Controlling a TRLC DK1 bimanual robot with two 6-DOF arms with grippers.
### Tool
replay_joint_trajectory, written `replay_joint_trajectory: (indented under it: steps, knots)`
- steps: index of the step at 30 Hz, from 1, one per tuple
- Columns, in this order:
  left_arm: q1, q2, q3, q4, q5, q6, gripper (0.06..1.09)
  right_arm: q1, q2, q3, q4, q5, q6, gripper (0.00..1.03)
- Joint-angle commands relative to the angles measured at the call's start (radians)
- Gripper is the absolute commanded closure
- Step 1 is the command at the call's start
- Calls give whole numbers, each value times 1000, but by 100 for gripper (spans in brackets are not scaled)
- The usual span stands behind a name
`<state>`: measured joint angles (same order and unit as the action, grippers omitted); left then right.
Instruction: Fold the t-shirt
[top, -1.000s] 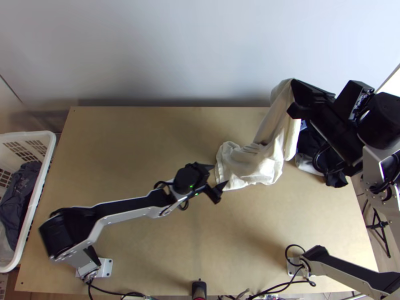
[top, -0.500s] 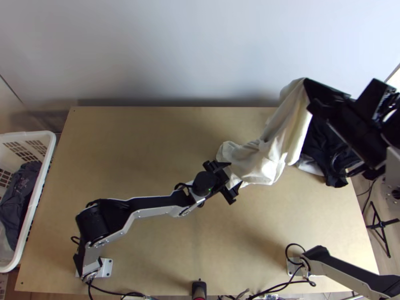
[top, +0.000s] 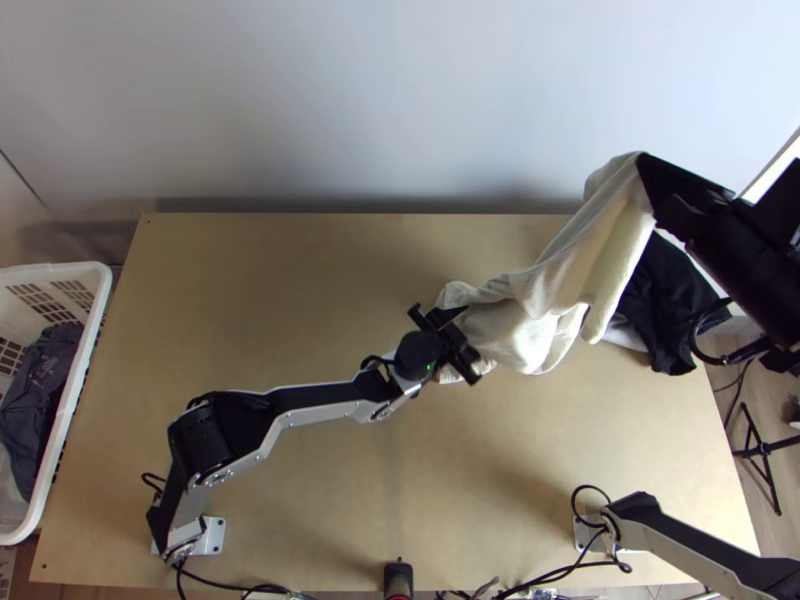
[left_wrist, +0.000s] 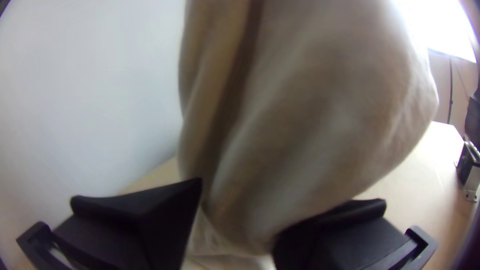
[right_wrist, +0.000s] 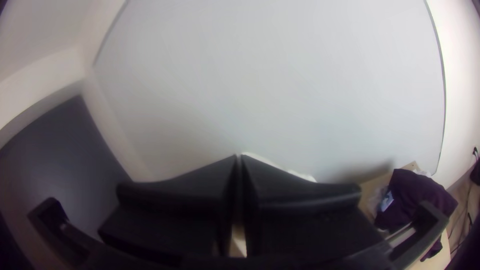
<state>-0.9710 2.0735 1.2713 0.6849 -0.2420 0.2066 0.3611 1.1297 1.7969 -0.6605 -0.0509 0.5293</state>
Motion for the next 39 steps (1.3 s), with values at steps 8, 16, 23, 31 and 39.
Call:
replay_joint_trajectory:
  steps: [8, 16, 23, 31, 39]
  knots:
    - [37, -199, -142, 24, -46, 54, 105, -10, -39, -42, -11, -10, 8, 100]
    - [29, -530, -276, -28, -65, 160, 105, -10, -10, -2, 15, -10, 5, 100]
    - [212, -633, -64, -51, -60, 364, 105, -105, 87, 154, 55, -10, 6, 100]
    - [437, -747, 88, 13, -203, 297, 105, -197, 116, 328, 87, -10, 86, 100]
    - [338, -1118, -340, 13, -198, 294, 105, -186, 82, 318, 73, -21, 84, 100]
